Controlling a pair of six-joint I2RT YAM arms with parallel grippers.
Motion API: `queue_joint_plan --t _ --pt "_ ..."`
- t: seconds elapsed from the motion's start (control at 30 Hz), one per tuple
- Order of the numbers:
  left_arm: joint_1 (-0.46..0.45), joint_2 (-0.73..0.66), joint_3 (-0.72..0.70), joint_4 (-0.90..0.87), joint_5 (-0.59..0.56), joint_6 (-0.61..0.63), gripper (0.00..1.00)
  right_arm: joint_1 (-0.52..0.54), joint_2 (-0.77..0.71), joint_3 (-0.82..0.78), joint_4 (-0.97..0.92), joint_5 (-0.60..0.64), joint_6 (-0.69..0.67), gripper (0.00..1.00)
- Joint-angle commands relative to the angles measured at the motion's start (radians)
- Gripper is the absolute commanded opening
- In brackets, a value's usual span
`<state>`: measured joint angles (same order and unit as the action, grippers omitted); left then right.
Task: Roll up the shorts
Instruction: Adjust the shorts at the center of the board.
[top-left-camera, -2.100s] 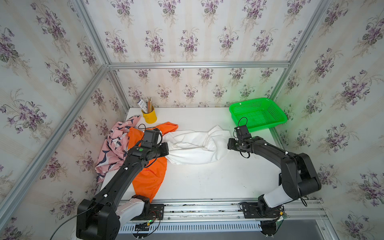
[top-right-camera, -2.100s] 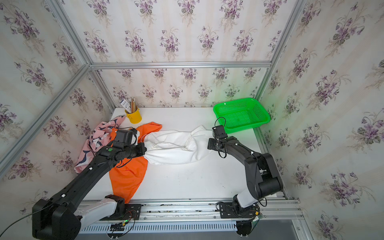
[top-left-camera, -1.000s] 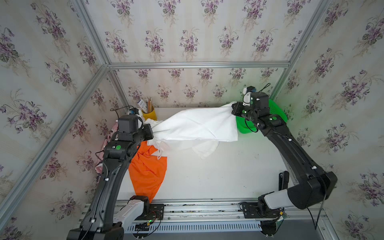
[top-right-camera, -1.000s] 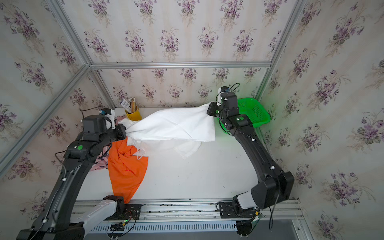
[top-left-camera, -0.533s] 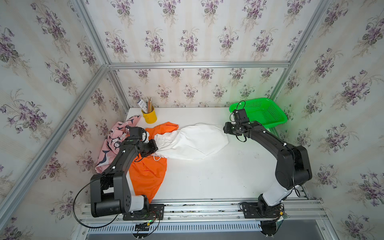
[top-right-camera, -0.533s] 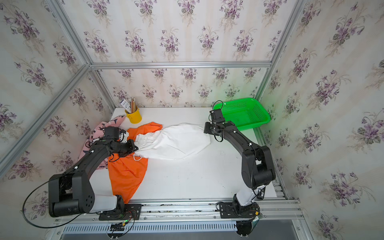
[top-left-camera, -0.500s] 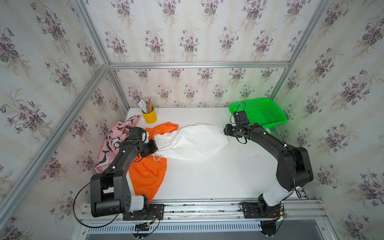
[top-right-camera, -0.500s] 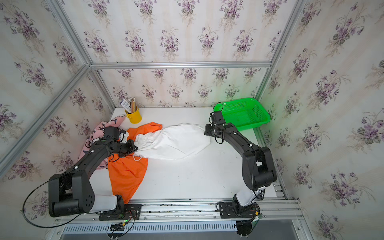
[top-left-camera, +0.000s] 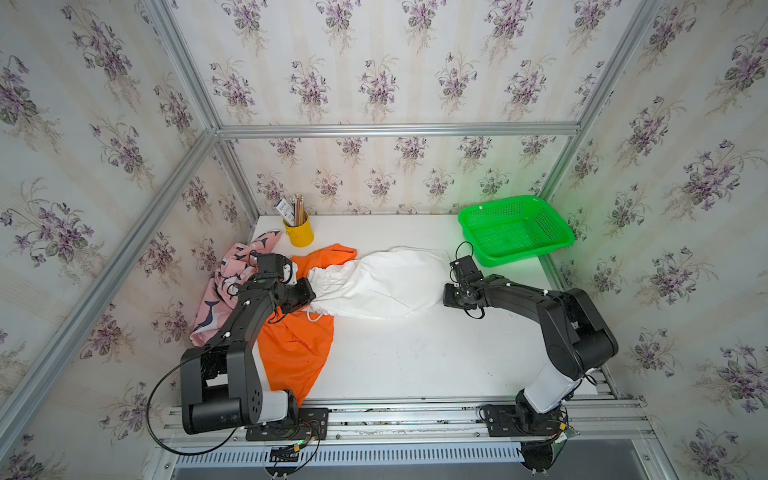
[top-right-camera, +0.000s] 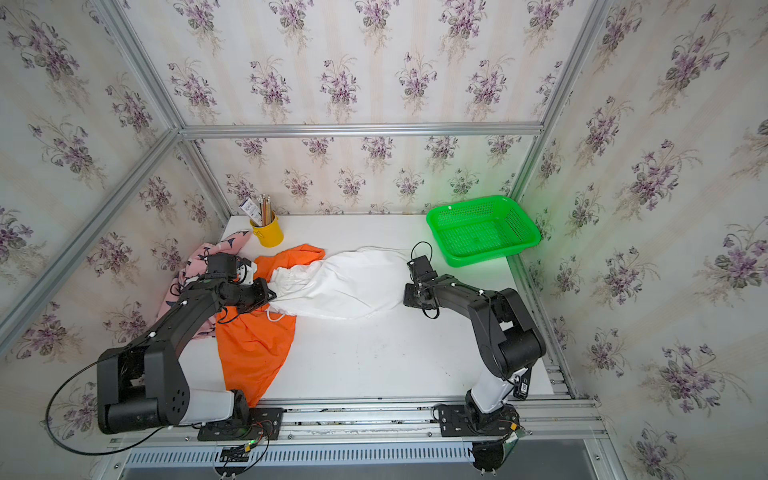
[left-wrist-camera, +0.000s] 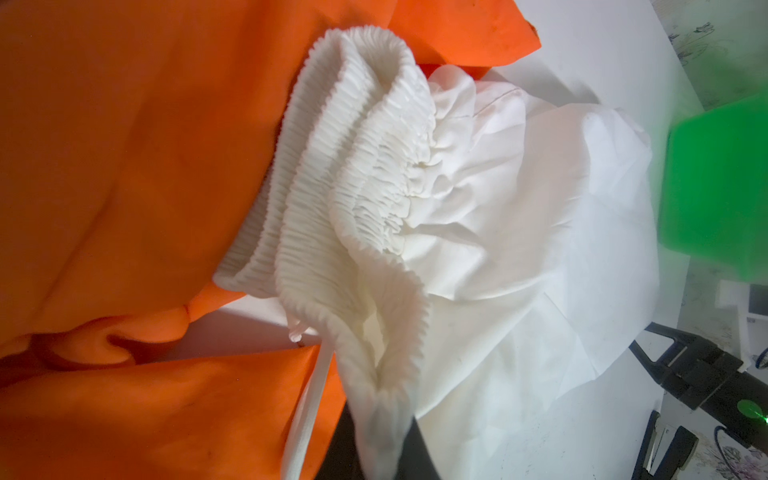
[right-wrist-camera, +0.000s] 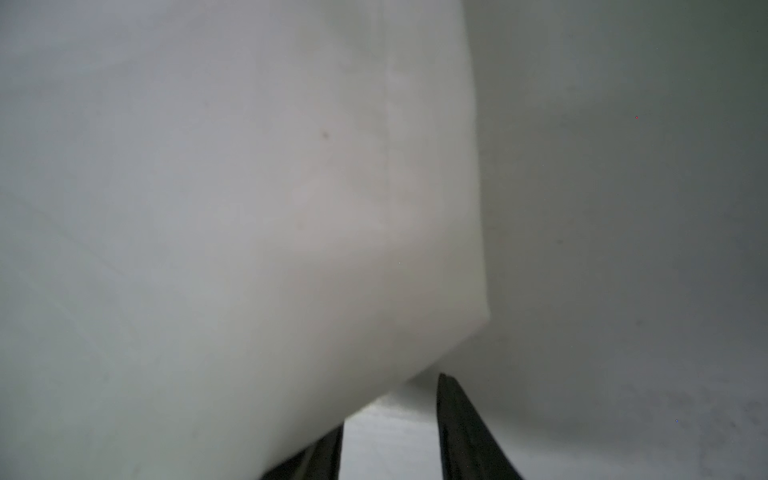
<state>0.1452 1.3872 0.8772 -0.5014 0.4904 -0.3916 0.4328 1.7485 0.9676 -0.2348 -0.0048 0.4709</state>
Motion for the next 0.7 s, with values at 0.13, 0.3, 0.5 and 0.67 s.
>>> queue_joint_plan --t 0.13,0.3,0.5,0.67 --pt "0.001 -0.020 0.003 0.011 0.013 0.003 0.12 0.034 0.083 0.116 -0.023 0.066 -0.009 0.48" --pt "0.001 -0.024 0.000 0.002 0.008 0.005 0.14 0.063 0.163 0.189 -0.106 0.139 -0.030 0.50" --pt "0.001 -0.061 -0.004 -0.038 -0.040 0.014 0.39 0.089 0.203 0.202 -0.198 0.224 -0.039 0.28" --pt "0.000 -0.082 -0.038 -0.032 -0.072 0.007 0.54 0.084 0.153 0.155 -0.183 0.229 -0.028 0.03"
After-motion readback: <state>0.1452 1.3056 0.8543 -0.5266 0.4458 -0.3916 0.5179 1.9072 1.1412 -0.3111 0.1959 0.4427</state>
